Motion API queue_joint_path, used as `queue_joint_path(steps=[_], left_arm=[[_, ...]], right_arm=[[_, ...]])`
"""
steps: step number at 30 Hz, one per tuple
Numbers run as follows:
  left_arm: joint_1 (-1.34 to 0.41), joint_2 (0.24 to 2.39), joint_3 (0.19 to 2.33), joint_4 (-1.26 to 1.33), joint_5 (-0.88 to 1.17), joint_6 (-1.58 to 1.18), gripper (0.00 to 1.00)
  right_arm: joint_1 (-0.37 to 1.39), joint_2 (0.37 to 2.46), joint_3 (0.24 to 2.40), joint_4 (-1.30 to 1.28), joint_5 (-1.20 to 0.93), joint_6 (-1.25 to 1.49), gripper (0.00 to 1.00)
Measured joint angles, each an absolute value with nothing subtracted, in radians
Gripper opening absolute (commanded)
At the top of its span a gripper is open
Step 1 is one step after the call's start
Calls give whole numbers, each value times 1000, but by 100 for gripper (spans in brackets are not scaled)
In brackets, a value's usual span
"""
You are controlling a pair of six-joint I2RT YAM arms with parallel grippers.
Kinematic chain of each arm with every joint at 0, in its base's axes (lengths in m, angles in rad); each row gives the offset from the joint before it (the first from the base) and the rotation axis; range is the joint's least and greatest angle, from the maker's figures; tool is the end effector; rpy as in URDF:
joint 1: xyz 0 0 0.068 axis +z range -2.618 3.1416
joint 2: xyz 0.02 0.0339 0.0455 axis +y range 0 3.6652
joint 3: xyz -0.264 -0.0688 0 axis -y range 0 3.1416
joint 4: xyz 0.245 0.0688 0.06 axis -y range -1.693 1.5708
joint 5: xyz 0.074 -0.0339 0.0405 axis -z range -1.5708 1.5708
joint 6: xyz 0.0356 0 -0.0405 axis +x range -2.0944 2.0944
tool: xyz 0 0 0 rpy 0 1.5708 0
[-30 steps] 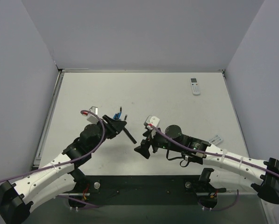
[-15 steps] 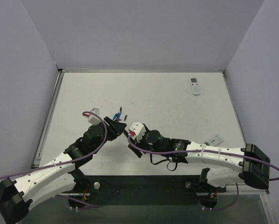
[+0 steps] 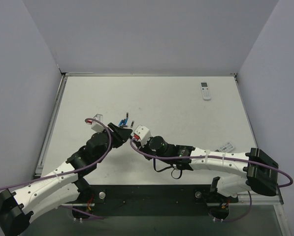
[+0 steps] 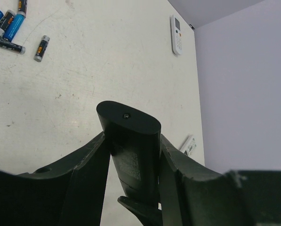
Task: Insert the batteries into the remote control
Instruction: Adjust the remote control.
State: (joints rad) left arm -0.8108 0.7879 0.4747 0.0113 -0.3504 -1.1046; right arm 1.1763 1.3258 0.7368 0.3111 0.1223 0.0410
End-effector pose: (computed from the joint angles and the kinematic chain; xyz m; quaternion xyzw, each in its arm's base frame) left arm 0.1383 -0.1278 0.2503 -0.2183 0.7694 -0.3966 0.4507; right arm 0.1186 0.2736 0.2534 -0.3973 0.6916 0.3037 0.5212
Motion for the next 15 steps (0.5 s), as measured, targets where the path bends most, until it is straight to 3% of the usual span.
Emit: queue_joint_path(steps=[1, 5, 8, 15], left_arm=[[-811, 782, 472, 17, -352, -1102, 61], [-811, 727, 436, 64, -352, -1066, 80], [-811, 683, 419, 98, -347, -1026, 88], [-789, 552, 379, 235, -254, -870, 91]], right_arm=[[1179, 1324, 739, 311, 126, 47, 0], [1174, 1293, 739, 299, 113, 73, 0], [1147, 1239, 738, 281, 77, 106, 0], [1004, 1095, 738, 237, -104, 197, 0]])
